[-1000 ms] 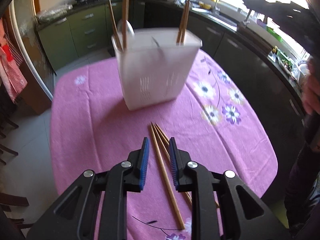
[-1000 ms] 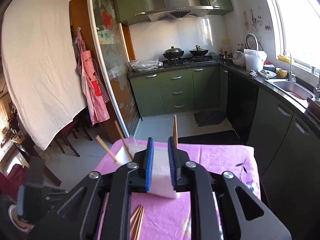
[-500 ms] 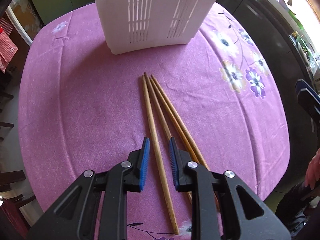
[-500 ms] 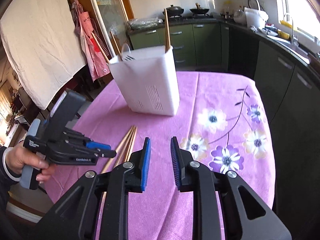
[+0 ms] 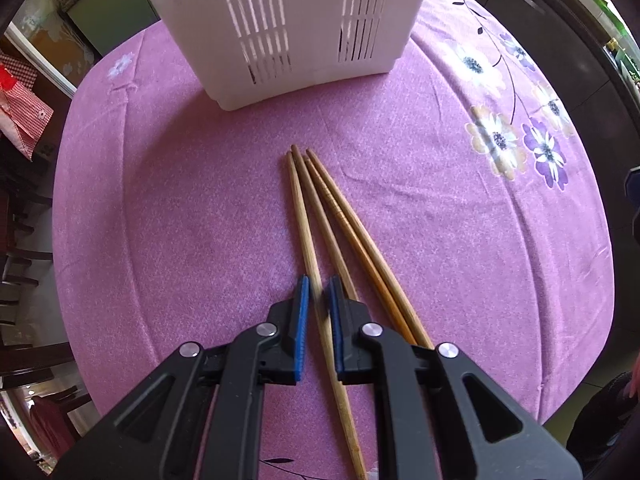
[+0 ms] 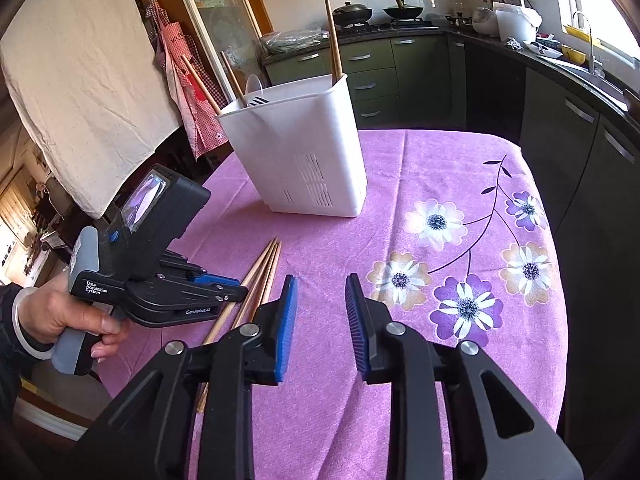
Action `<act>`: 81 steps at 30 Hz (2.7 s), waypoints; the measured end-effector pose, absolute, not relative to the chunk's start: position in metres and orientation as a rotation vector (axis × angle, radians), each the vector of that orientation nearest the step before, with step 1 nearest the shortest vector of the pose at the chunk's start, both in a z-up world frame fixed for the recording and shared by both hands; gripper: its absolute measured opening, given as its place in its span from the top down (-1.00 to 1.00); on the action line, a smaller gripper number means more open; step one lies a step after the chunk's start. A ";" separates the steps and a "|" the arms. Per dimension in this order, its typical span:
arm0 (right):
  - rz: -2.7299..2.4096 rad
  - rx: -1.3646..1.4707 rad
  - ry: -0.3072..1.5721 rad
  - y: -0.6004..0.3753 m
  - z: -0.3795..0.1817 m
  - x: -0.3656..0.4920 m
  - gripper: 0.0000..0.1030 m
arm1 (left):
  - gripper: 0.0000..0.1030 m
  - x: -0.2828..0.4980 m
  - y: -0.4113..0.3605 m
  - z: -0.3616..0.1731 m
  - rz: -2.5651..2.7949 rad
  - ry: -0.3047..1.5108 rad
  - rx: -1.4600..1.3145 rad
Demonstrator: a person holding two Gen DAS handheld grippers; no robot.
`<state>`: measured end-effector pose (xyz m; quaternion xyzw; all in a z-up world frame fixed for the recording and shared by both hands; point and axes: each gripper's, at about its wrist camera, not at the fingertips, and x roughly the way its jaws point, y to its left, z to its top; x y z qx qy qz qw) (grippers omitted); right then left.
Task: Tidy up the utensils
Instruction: 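Lower the left tool onto a wooden chopstick and grasp it, then grasp another wooden chopstick with the right tool while the left tool holds its chopstick, then carry both chopsticks over the white holder and drop them inside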
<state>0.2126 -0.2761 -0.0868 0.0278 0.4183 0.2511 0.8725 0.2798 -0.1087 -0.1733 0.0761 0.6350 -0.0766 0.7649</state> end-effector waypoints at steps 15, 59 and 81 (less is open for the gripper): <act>0.547 0.026 0.959 -0.257 -0.109 0.222 0.38 | 0.87 0.242 -0.080 -0.107 -0.205 1.187 0.091; 0.490 -0.273 1.180 -0.123 -0.176 0.276 0.86 | 0.87 0.163 -0.029 -0.031 -0.256 0.858 0.097; 0.566 -0.044 0.775 -0.236 -0.027 0.175 0.88 | 0.87 0.162 -0.035 -0.028 -0.268 0.860 0.120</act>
